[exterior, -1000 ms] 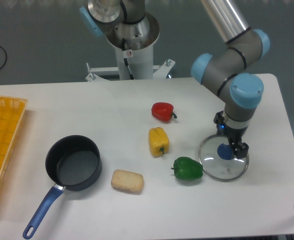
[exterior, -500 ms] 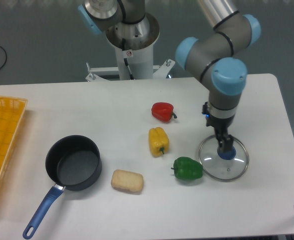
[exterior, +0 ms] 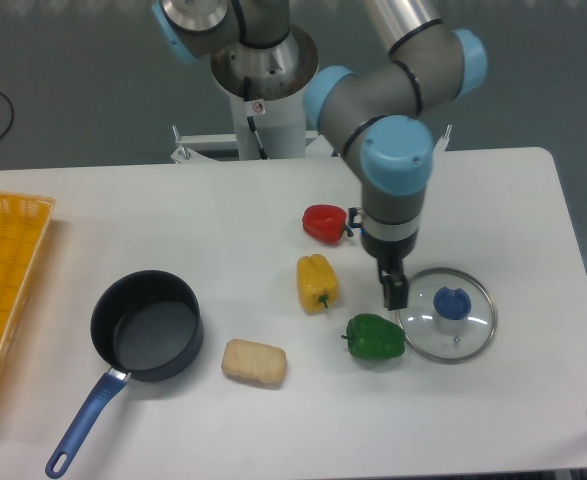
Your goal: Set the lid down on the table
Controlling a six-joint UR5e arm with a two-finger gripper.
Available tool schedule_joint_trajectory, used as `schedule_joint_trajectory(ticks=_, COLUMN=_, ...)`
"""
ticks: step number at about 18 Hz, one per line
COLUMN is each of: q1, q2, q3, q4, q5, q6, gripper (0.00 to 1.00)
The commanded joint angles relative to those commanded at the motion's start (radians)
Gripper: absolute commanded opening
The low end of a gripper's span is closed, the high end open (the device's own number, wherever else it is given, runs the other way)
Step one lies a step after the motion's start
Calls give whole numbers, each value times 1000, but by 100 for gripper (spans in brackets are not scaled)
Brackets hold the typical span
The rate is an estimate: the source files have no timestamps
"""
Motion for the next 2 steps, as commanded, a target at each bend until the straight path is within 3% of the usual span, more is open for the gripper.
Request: schedule_joint_trajectory(ticks=2, q1=0, q2=0, q3=-2, q4=0, q5=-3, q6=0, gripper=100)
